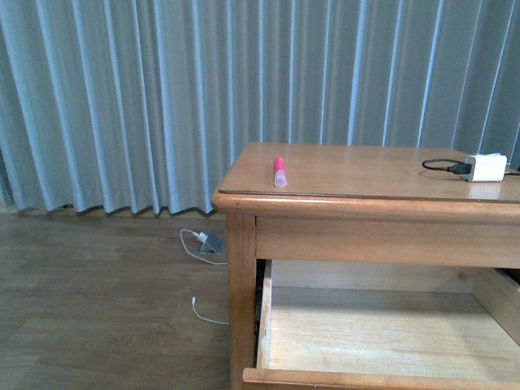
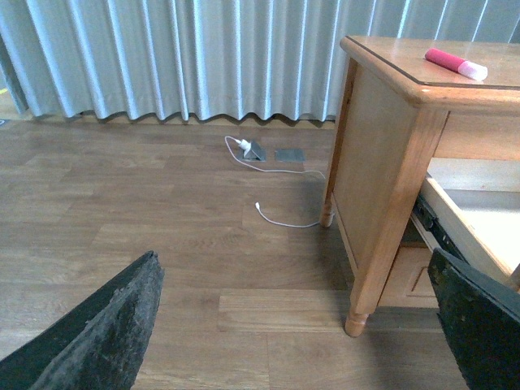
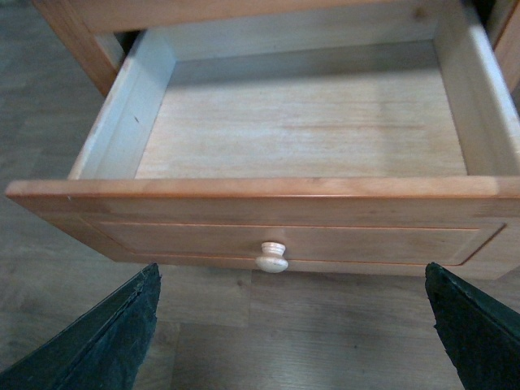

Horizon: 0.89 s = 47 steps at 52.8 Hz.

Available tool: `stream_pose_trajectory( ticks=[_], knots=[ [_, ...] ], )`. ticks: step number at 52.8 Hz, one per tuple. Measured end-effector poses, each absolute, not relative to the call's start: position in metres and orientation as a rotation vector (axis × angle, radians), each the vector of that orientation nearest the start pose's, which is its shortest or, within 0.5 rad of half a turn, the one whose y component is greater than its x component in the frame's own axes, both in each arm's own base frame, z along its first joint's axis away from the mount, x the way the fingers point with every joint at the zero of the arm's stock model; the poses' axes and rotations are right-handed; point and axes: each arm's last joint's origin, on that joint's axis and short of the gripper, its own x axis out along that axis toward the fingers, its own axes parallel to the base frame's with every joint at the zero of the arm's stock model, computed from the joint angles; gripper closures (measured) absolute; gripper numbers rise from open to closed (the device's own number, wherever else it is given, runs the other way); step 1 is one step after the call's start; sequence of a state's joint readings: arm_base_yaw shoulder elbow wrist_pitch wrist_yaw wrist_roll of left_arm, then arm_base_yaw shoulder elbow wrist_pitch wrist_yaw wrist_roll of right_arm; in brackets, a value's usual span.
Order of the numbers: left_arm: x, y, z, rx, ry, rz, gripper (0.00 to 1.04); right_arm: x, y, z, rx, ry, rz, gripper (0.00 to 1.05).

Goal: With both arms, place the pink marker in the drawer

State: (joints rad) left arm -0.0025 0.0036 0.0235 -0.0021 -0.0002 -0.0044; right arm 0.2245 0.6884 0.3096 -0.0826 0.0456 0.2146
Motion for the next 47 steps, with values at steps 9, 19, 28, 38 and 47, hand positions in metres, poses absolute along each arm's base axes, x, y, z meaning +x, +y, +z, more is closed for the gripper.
stream_pose_trajectory(
  ticks=[9, 19, 28, 38, 47],
  knots=[
    [0.096, 0.0, 0.171, -0.004, -0.018, -0.002, 0.06, 0.123, 0.005, 0.209, 0.206, 0.386, 0.075, 0.08],
    [0.096, 0.0, 0.171, -0.004, -0.018, -0.002, 0.06, 0.11, -0.014, 0.206, 0.243, 0.326, -0.014, 0.08],
    [0.096, 0.0, 0.171, -0.004, -0.018, -0.002, 0.06, 0.109, -0.017, 0.204, 0.244, 0.327, -0.037, 0.08],
    [0.096, 0.0, 0.171, -0.004, -0.018, -0.002, 0.06, 0.109, -0.017, 0.204, 0.244, 0.327, -0.038, 0.08],
    [0.096, 0.0, 0.171, -0.004, -0.018, -0.002, 0.06, 0.109, -0.017, 0.204, 0.244, 0.327, -0.038, 0.08]
  ],
)
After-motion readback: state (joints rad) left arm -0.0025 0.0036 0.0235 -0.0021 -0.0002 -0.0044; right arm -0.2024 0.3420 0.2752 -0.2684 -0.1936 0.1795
